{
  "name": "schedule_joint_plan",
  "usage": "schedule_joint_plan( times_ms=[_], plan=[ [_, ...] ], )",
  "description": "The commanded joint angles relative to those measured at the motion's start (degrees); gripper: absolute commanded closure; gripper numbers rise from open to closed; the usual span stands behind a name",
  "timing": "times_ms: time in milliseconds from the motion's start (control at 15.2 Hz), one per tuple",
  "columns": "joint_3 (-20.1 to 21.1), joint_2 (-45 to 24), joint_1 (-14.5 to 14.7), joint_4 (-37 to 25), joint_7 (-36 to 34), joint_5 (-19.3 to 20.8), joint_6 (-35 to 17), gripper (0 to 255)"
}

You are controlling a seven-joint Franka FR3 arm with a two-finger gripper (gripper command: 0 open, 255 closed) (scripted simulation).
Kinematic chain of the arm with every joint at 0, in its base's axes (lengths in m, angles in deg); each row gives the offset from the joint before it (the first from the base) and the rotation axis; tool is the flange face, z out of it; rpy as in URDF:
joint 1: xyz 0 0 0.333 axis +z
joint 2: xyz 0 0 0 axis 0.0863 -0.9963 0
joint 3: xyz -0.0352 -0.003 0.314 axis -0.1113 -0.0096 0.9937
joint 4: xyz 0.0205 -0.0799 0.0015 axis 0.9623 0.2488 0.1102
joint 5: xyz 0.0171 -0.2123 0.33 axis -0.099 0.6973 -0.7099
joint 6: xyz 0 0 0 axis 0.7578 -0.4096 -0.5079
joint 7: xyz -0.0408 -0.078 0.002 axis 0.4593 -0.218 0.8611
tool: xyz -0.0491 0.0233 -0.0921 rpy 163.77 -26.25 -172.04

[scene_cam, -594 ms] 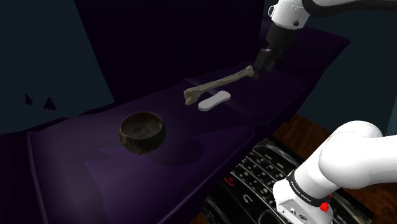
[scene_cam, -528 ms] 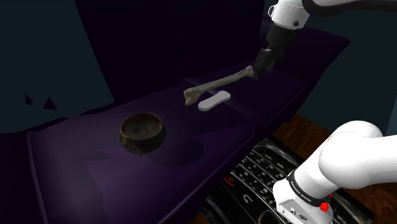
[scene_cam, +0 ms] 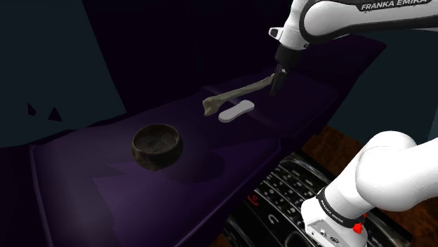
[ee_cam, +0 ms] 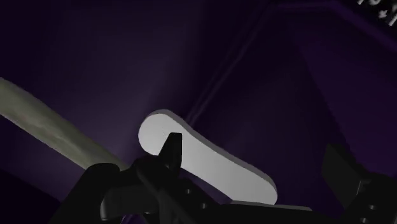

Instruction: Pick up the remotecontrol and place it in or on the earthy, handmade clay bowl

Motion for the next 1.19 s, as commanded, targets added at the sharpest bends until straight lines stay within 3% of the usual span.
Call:
schedule_joint_plan(
  times_ms=[0,330,726,1122],
  plan=[
    [-2.5,-3.6,2.1,-0.7,9.0,0.8,-3.0,0],
    [-7.7,-14.5,7.3,-3.4,29.9,0.4,-10.9,0],
    [-10.5,-27.7,12.6,-7.8,55.3,-3.5,-18.5,0],
    [-10.6,-31.6,12.9,-6.8,58.7,-5.0,-23.1,0]
  ],
)
